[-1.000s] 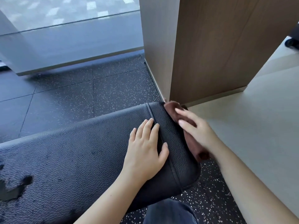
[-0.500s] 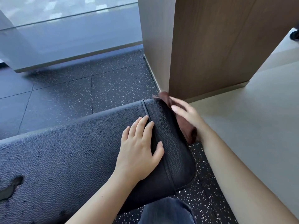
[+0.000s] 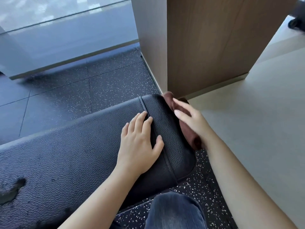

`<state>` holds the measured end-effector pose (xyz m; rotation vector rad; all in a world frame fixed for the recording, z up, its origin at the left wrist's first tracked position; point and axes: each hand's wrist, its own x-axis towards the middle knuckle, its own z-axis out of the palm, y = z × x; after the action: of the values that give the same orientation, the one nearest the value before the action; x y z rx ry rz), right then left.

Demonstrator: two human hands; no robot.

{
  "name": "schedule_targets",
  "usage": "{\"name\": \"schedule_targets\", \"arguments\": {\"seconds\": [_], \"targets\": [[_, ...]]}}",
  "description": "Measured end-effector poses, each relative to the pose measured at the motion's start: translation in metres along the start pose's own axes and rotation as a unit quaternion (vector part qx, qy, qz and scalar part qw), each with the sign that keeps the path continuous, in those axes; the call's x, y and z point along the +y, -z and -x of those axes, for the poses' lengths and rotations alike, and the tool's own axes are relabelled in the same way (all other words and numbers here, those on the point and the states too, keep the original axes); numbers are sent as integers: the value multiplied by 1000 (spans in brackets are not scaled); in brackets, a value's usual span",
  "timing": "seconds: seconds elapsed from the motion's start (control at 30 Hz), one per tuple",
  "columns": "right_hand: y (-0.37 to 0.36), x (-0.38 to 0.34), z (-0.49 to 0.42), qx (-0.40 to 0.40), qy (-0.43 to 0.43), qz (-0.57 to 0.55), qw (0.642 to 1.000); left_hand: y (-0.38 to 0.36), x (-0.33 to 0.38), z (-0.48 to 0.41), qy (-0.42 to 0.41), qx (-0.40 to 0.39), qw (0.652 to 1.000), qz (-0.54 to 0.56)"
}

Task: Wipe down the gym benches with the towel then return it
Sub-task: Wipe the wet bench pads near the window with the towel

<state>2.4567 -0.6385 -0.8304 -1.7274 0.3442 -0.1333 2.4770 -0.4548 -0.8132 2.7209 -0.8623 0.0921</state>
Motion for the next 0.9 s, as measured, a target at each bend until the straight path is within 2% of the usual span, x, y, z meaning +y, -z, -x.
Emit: {"name": "schedule_targets", "arguments": {"seconds": [0.07, 0.17, 0.23, 0.27, 0.33, 0.4, 0.43, 0.5, 0.57, 0.67, 0.73, 0.8, 0.9], "targets": [[-2, 5, 50, 58, 12, 3, 998, -1, 0, -1, 0, 0, 1000, 3], [-28, 14, 99, 214, 27, 64, 974, -2, -1, 0, -1, 3, 1000, 12], [-40, 13, 103, 264, 10, 97, 960, -1, -1, 0, -4, 4, 1000, 17], [-37, 11, 96, 253, 5, 105, 962, -1, -1, 1, -4, 4, 1000, 20], [-22, 4, 73, 175, -22, 108, 978, 0, -1, 0, -7, 6, 1000, 23], [-6, -4, 56, 101, -62, 74, 990, -1, -2, 0, -9, 5, 1000, 27], [-4, -6, 55, 90, -70, 65, 991, -1, -2, 1, -10, 7, 1000, 28], [-13, -7, 69, 124, -44, 115, 985, -2, -3, 1, -7, 16, 999, 38], [-29, -2, 94, 199, 9, 192, 961, -1, -3, 1, -3, 30, 998, 59], [-42, -2, 114, 241, 24, 211, 947, 5, -7, 6, 22, 56, 990, 126], [-37, -16, 110, 235, 42, 238, 942, 11, -14, 13, 50, 70, 982, 170], [-33, -34, 96, 220, 95, 300, 923, 13, -25, 24, 44, 53, 988, 136], [-49, -51, 69, 117, 121, 423, 890, 10, -34, 37, 12, 21, 998, 56]]}}
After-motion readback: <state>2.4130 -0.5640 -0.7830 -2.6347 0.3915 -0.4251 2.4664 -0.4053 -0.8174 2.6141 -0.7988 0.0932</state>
